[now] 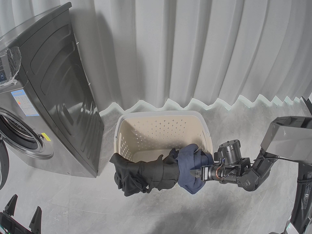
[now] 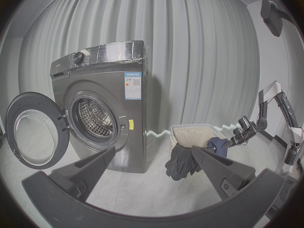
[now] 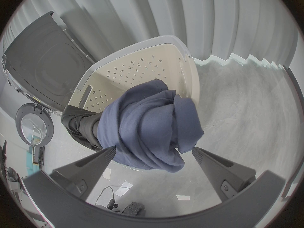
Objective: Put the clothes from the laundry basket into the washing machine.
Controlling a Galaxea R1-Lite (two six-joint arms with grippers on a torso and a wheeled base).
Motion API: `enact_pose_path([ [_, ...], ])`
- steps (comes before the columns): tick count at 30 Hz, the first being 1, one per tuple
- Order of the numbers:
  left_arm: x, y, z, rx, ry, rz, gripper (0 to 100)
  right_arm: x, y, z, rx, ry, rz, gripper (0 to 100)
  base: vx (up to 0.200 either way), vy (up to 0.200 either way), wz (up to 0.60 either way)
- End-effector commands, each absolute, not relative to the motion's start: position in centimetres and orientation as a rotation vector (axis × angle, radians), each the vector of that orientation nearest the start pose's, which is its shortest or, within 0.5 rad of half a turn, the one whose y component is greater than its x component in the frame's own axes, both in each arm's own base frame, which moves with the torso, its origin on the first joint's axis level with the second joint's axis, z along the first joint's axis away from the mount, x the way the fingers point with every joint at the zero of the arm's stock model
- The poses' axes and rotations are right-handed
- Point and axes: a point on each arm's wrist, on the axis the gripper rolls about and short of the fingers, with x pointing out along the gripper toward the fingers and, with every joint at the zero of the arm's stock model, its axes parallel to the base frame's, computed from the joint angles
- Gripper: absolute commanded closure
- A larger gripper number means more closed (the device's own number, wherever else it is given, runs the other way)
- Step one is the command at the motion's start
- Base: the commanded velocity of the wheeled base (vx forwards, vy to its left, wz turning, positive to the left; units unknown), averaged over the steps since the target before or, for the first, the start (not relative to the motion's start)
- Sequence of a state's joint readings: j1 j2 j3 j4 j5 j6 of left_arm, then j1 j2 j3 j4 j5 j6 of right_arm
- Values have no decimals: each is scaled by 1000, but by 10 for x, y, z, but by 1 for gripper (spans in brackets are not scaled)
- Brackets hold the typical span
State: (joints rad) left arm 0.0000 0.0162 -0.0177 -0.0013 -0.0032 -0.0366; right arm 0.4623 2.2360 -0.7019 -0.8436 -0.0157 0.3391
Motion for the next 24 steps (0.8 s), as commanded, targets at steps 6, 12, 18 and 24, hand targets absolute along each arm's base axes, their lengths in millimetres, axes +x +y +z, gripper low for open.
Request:
enact_pose_path([
  [6, -23, 0, 76, -37, -1, -6, 0, 311, 158, -2, 157, 716, 322, 100, 0, 0, 0],
  [12, -23, 0, 76, -37, -1, -5, 0, 311, 158, -1, 164, 696, 328, 100, 0, 0, 0],
  [18, -23, 0, 76, -37, -1, -3, 0, 299, 161, 3, 164, 663, 361, 100, 0, 0, 0],
  [24, -23, 0, 76, -37, -1, -3, 0, 276, 163, 19, 173, 588, 417, 100, 0, 0, 0],
])
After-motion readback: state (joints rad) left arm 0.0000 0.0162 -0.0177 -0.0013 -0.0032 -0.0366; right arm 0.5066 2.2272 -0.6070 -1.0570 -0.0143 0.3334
